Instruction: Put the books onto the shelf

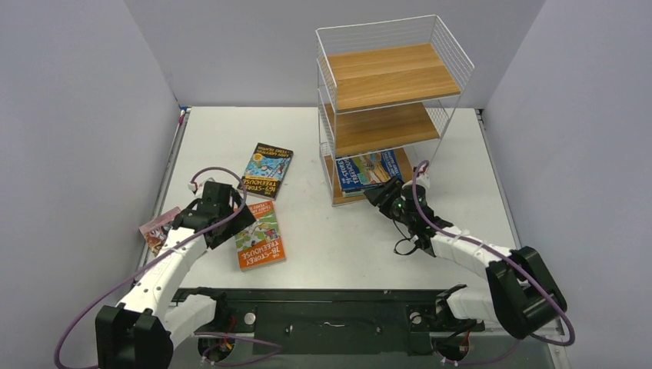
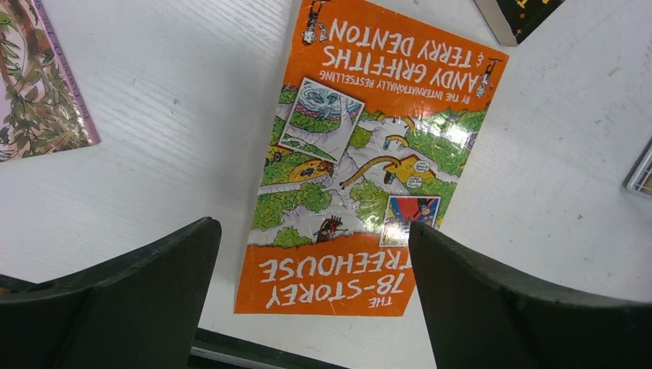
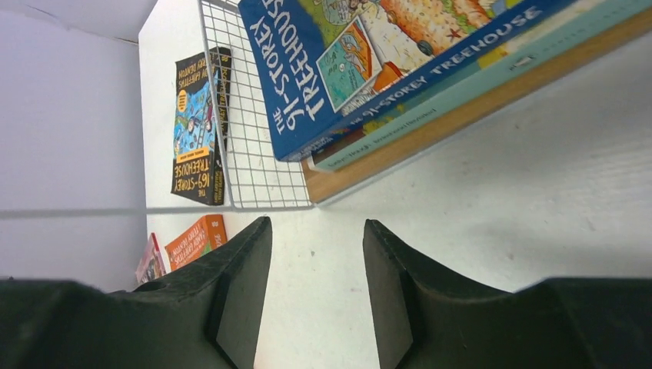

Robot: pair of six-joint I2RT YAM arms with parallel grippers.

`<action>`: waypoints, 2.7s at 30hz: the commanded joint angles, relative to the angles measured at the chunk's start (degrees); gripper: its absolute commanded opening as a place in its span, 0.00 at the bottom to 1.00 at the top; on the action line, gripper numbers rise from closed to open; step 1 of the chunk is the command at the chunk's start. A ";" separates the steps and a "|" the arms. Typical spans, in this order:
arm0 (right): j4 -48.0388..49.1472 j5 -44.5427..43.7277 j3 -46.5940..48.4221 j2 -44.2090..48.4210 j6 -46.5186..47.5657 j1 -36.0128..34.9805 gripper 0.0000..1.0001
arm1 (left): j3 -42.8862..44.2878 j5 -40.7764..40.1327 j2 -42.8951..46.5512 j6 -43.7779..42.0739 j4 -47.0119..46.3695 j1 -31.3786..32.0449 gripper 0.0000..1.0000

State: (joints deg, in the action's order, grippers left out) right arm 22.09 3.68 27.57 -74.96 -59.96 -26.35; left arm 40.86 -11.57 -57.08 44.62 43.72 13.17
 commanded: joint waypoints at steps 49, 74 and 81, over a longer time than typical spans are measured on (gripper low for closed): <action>-3.56 20.43 -14.55 12.17 -2.98 -1.86 0.87 | -7.54 24.62 -16.79 7.21 -37.70 29.50 0.00; 8.61 24.29 -19.25 6.22 -6.89 -6.28 0.00 | -5.87 24.45 -25.01 11.64 -47.76 34.98 0.02; -25.52 24.85 -10.03 30.85 10.70 -4.55 0.00 | -1.50 18.04 -15.84 4.75 -29.80 34.39 0.86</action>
State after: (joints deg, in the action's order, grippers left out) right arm 13.45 26.06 10.72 -56.16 -61.17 -31.90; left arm 35.05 12.38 -80.25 54.04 3.25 48.27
